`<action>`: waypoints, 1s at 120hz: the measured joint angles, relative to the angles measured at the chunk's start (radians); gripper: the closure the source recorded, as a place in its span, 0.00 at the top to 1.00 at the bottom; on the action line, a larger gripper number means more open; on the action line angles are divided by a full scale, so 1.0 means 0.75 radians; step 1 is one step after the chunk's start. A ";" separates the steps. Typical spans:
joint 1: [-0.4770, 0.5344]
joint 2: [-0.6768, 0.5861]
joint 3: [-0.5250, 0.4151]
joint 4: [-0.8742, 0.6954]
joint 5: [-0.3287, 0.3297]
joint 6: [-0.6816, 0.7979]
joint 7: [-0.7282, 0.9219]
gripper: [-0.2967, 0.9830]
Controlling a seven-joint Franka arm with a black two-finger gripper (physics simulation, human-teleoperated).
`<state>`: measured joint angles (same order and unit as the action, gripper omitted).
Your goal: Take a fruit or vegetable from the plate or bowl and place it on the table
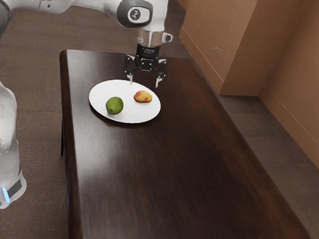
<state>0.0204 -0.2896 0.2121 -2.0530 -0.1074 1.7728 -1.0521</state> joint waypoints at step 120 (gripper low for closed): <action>0.154 -0.175 0.042 -0.492 0.038 0.278 0.924 0.77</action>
<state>0.1357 -0.4211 0.2439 -2.4223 -0.0789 1.9810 -0.3591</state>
